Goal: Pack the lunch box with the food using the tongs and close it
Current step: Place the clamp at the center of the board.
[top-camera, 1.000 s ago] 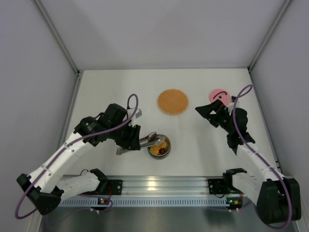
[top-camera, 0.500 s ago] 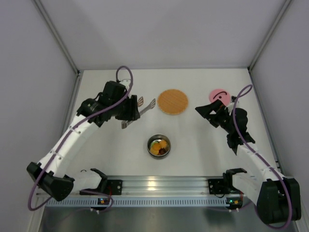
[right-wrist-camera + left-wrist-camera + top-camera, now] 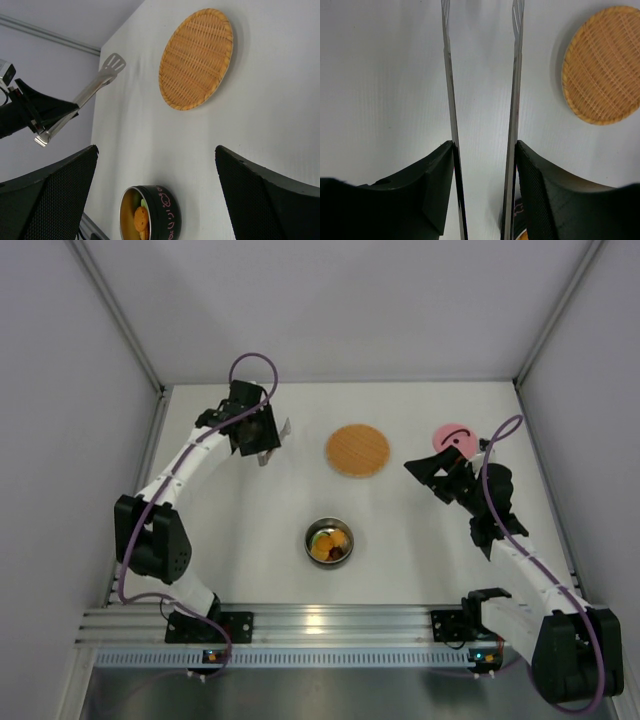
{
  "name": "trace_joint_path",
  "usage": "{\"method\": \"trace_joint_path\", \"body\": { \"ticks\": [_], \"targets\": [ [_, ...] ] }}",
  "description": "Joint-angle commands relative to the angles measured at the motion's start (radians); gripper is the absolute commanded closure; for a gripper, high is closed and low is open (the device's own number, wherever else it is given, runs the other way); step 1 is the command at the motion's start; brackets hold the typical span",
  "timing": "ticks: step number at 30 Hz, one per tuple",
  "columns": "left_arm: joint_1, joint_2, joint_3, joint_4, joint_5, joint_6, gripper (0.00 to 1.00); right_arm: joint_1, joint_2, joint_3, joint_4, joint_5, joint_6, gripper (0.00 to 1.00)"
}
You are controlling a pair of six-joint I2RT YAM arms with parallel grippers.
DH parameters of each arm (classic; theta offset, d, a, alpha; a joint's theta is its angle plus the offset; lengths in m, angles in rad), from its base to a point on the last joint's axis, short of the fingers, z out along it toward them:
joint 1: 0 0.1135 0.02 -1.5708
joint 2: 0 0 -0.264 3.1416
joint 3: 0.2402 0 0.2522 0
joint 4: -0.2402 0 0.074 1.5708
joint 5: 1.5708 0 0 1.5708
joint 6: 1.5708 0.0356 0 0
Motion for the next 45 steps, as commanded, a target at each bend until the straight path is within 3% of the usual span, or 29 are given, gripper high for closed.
{"method": "trace_joint_path", "body": {
  "ticks": [1,12,27,36,45],
  "targets": [
    [0.030,0.040,0.055,0.095,-0.083,0.017,0.43,0.005,-0.004,0.018,0.069,-0.016,-0.002,0.01],
    [0.138,0.149,-0.043,0.161,-0.062,0.021,0.42,0.007,0.003,0.020,0.066,-0.014,-0.005,0.00],
    [0.141,0.249,-0.166,0.181,-0.071,0.000,0.29,0.005,0.000,0.015,0.060,-0.016,-0.013,0.01],
    [0.141,0.157,-0.140,0.142,0.006,-0.005,0.23,0.005,0.016,0.021,0.040,0.004,-0.036,0.01],
    [0.141,-0.180,-0.192,0.116,0.061,0.023,0.22,0.005,0.073,0.151,-0.151,0.185,-0.160,0.00]
  ]
}}
